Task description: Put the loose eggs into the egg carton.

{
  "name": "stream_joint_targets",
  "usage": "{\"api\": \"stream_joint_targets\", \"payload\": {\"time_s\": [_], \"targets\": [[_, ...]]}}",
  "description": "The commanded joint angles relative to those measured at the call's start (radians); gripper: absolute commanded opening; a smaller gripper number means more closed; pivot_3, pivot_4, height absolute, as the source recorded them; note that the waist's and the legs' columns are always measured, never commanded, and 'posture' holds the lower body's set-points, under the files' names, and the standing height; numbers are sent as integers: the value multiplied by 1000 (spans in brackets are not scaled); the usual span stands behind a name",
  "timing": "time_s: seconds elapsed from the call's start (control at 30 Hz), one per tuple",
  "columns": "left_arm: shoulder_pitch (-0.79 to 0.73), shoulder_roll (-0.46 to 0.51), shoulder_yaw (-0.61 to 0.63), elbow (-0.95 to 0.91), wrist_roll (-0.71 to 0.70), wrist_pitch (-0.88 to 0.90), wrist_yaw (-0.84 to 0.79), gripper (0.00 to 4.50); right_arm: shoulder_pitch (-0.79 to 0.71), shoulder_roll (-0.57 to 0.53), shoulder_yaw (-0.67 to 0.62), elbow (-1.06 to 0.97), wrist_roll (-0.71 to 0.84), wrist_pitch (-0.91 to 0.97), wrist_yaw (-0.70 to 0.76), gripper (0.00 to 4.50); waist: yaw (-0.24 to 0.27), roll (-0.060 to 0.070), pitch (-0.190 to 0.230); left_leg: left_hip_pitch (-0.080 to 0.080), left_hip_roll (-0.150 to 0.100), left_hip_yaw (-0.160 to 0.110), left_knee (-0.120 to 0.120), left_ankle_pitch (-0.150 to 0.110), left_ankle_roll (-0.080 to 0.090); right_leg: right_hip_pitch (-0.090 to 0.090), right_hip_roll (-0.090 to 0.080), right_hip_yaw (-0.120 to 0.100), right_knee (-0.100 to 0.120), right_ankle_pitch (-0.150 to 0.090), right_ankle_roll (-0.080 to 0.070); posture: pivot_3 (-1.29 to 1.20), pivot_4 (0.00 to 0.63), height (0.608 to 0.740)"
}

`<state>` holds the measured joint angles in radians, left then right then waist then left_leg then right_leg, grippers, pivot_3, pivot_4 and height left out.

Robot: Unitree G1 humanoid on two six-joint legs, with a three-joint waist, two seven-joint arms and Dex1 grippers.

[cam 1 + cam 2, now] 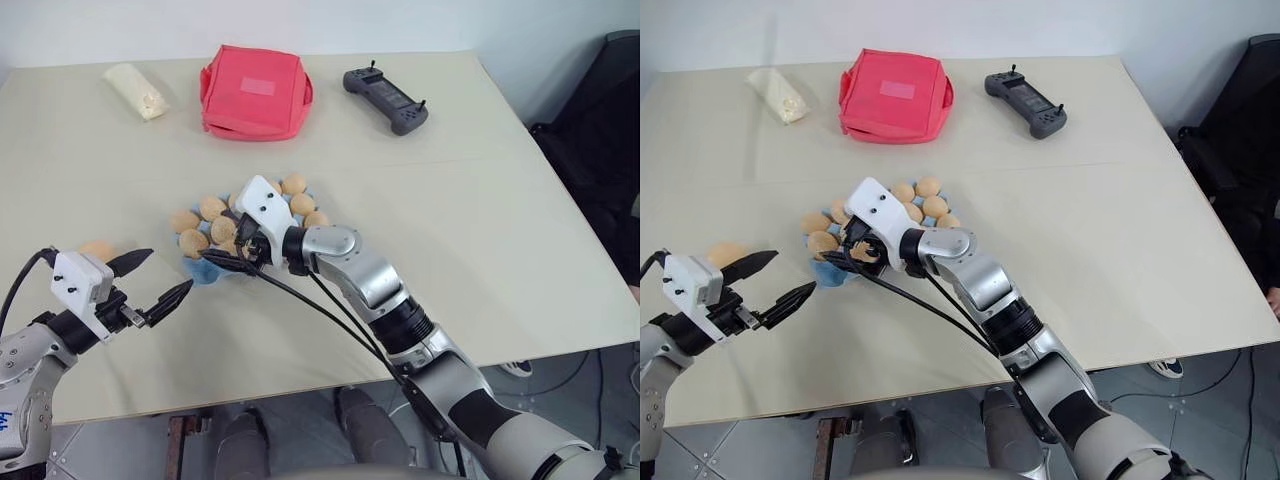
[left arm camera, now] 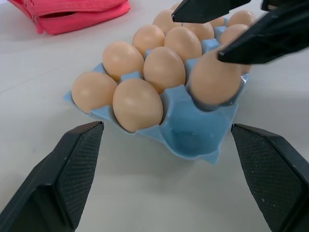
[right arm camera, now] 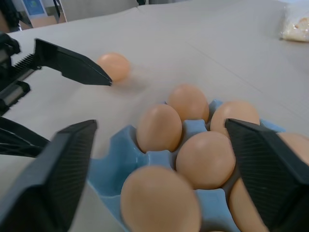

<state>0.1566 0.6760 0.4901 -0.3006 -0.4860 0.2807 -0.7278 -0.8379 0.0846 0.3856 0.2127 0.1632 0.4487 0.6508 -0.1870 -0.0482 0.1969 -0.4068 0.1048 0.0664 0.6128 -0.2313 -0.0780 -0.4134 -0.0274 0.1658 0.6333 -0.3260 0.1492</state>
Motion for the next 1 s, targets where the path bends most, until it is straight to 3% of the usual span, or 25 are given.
{"api": "stream_joint_targets", "payload": {"time_s": [0.03,0.23,0.37,0.53,1.0], "targets": [[-9,-4,4,-12,-3,-17,3,4500,-11,-5,-44,-78,29,12,10,4479,-4,0,0,0,0,0,0,0,0,0,0,0,0,0,0,0,150,740],[-17,-7,2,-8,1,-17,10,4500,-15,-80,-129,-163,81,38,44,4479,-6,0,0,0,0,0,0,0,0,0,0,0,0,0,0,0,150,740],[4,-12,31,-17,1,-19,25,4500,19,-214,-203,-268,166,78,145,4479,-4,0,0,0,0,0,-1,0,0,0,0,0,-2,0,0,0,150,740],[4,-16,68,3,34,-44,76,4500,66,-401,-256,-255,203,66,271,4479,-2,0,0,0,0,0,-1,-1,0,1,0,0,-4,0,0,0,150,740],[17,-130,147,-86,132,9,397,4500,262,-767,-338,-213,282,-97,685,4479,17,0,0,1,0,0,1,-1,1,4,0,1,-5,0,2,0,150,740]]}}
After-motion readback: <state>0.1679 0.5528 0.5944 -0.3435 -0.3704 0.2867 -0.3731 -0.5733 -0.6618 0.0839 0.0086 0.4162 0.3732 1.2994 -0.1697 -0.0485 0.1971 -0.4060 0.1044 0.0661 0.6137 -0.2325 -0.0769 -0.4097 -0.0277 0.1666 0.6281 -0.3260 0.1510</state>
